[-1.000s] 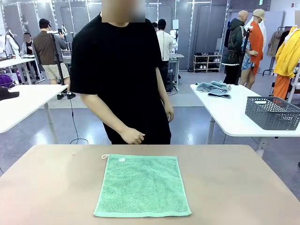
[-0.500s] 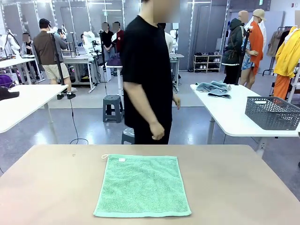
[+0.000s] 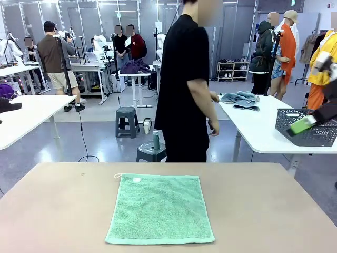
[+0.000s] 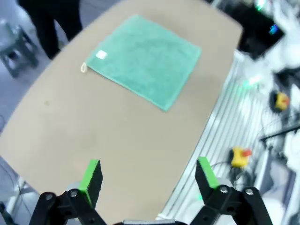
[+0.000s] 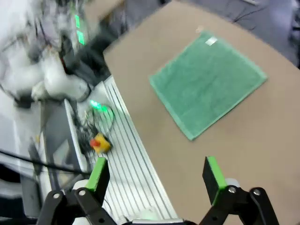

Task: Fold the towels and place them in the basket.
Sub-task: When a person lays out a Towel with hook on the table, fold it in half twice.

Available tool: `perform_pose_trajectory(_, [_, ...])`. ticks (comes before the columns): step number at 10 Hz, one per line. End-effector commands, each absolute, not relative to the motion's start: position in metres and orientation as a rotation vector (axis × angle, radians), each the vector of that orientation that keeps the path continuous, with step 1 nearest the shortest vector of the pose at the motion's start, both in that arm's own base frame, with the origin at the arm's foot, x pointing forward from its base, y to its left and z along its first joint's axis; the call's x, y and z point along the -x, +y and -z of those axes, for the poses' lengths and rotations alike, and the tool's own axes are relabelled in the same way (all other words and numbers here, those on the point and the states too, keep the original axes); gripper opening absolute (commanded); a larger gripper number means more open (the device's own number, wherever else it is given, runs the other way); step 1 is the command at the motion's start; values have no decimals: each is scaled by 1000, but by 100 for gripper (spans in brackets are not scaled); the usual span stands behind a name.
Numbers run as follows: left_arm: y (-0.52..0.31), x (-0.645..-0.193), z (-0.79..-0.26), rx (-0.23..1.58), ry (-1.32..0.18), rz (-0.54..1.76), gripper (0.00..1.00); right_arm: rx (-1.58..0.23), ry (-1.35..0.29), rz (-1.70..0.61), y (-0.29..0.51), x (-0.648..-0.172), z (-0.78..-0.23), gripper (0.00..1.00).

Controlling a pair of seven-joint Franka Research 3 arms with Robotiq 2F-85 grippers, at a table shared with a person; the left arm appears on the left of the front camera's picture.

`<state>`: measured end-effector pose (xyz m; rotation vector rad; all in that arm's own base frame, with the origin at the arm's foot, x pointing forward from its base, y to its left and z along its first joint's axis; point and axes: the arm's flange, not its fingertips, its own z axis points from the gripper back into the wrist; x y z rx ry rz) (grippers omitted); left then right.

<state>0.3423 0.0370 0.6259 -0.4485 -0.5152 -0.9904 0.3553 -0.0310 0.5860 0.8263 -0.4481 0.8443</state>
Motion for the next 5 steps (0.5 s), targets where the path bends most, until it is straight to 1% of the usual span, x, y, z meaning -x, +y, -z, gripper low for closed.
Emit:
perform_pose_trajectory(1, [2, -348, -622, 323, -520, 1206, 100, -652, -533, -1082, 7, -348, -578, 100])
perform_pose_trajectory(2, [-26, -346, -614, 215, -505, 1295, 100, -607, -524, -1162, 26, -346, -574, 100])
perform_pose_trajectory(3, [-50, -341, -601, 195, -493, 1365, 100, -600, -503, -1223, 42, -340, -567, 100])
perform_pose_trajectory(4, [-68, -336, -587, 164, -474, 1404, 100, -529, -493, -1297, 54, -332, -558, 100])
perform_pose_trajectory(5, [-81, -330, -577, 198, -477, 1415, 100, -459, -497, -1357, 63, -325, -548, 100])
